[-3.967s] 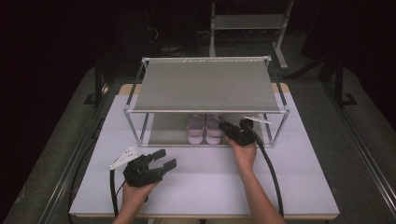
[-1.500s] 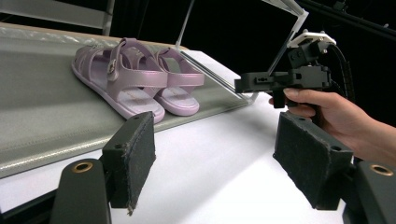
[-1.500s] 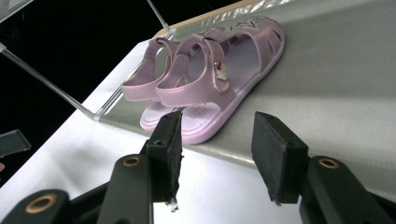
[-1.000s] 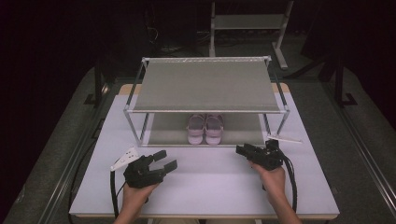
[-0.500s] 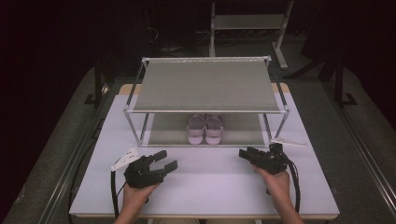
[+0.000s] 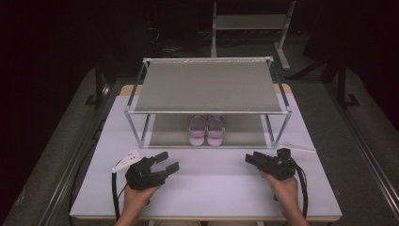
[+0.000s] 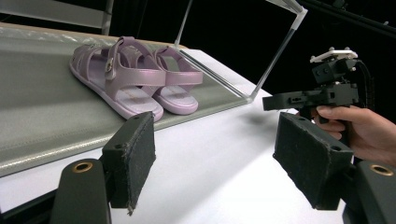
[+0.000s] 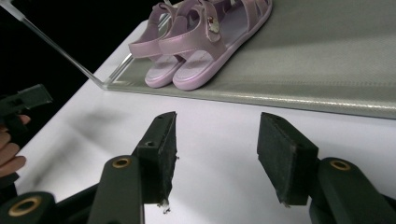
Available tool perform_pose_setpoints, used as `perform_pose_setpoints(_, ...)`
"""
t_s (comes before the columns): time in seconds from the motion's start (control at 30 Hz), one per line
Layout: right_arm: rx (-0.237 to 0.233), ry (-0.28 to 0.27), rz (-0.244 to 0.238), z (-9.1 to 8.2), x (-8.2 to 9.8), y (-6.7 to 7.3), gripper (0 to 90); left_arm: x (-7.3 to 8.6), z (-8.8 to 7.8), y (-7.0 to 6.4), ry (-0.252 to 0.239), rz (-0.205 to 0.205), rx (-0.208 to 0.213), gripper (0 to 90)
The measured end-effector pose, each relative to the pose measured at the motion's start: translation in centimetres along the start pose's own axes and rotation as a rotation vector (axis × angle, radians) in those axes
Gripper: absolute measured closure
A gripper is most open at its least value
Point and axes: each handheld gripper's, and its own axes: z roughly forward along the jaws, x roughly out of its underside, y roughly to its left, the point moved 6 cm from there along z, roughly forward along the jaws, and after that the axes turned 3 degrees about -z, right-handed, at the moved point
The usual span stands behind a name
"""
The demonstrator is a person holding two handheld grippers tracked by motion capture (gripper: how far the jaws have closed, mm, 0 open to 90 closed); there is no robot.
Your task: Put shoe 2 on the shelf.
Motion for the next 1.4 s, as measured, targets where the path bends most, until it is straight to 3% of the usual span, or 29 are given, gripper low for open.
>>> perform_pose_setpoints(0.73, 0.016, 0.004, -0.038, -3.2, 0.7, 0.0, 45.4, 0.1, 0.1, -0.1, 0.009, 0.004, 0.004, 28.7)
perform_pose_setpoints(1.4, 0.017, 0.003, -0.042, -5.6, 1.9, -0.2, 43.3, 0.2, 0.2, -0.2, 0.011, 0.007, 0.006, 28.7)
